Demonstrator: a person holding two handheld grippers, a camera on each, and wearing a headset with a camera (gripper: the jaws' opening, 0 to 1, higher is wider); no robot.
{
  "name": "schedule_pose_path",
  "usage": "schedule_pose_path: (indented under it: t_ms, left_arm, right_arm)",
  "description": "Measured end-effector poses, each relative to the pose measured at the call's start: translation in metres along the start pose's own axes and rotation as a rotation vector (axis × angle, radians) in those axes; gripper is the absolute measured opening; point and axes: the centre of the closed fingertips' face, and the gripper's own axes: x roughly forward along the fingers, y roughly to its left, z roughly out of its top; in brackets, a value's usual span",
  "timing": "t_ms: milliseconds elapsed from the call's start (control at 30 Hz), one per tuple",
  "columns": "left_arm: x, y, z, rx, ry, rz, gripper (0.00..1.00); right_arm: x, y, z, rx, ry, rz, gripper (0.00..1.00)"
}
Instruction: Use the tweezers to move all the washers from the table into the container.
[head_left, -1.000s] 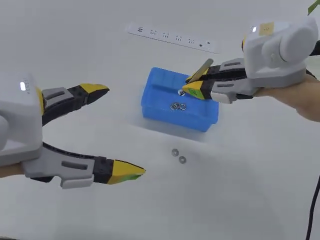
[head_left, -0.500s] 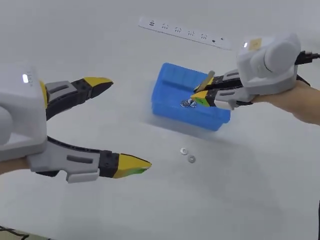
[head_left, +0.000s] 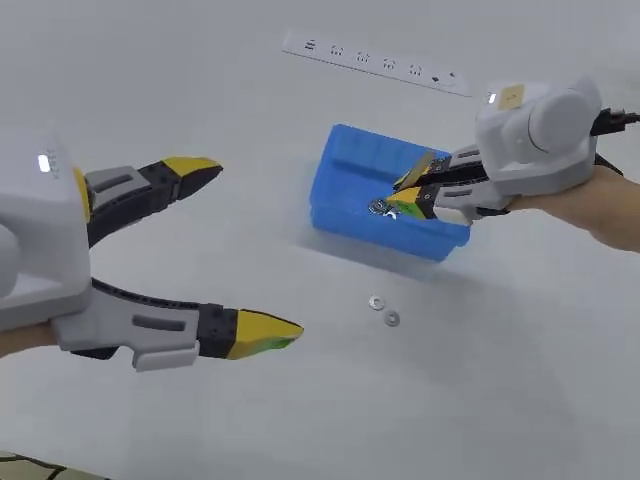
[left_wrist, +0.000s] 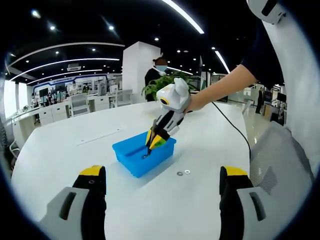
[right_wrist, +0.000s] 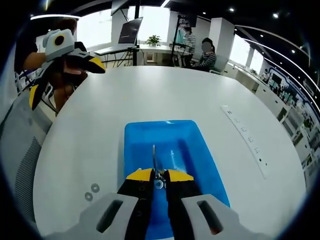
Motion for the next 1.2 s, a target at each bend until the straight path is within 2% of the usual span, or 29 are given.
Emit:
schedule_pose_path:
  t_ms: [233, 333, 400, 433, 500, 600, 700, 833, 933, 1000, 1200]
  left_arm:
    - [0.013, 0.002, 0.008, 0.008, -0.019, -0.016, 1.0]
    - [0.025, 0.007, 0.018, 0.014, -0.036, -0.031, 0.99]
    - [0.038, 0.018, 0.033, -0.04, -0.093, -0.023, 0.97]
    - [0.042, 0.021, 0.036, -0.033, -0.097, -0.02, 0.95]
    - [0.053, 0.028, 0.042, -0.007, -0.095, -0.018, 0.91]
    - [0.071, 0.031, 0.048, 0.011, -0.086, -0.038, 0.85]
    - [0.086, 0.033, 0.048, 0.002, -0.059, -0.061, 0.83]
    - [0.1, 0.033, 0.05, 0.036, -0.04, -0.093, 0.76]
    - [0.109, 0.032, 0.05, 0.077, -0.022, -0.134, 0.65]
    - [0.115, 0.032, 0.047, 0.103, 0.01, -0.158, 0.59]
    - [0.13, 0.022, 0.057, 0.138, 0.015, -0.229, 0.45]
  right_arm:
    - [-0.005, 0.006, 0.005, -0.024, 0.002, 0.017, 0.08]
    - [-0.007, 0.008, 0.006, -0.04, 0.006, 0.018, 0.08]
    - [-0.007, 0.009, 0.007, -0.039, 0.007, 0.02, 0.08]
    - [-0.007, 0.009, 0.007, -0.038, 0.007, 0.02, 0.08]
    - [-0.007, 0.008, 0.008, -0.041, 0.008, 0.016, 0.07]
    - [-0.008, 0.009, 0.012, -0.043, 0.005, 0.018, 0.07]
    - [-0.01, 0.01, 0.014, -0.045, 0.007, 0.018, 0.07]
    - [-0.011, 0.011, 0.016, -0.056, 0.009, 0.021, 0.07]
    - [-0.012, 0.011, 0.015, -0.059, 0.015, 0.023, 0.07]
    - [-0.012, 0.012, 0.016, -0.061, 0.017, 0.023, 0.07]
    - [-0.011, 0.018, 0.019, -0.099, 0.029, 0.038, 0.07]
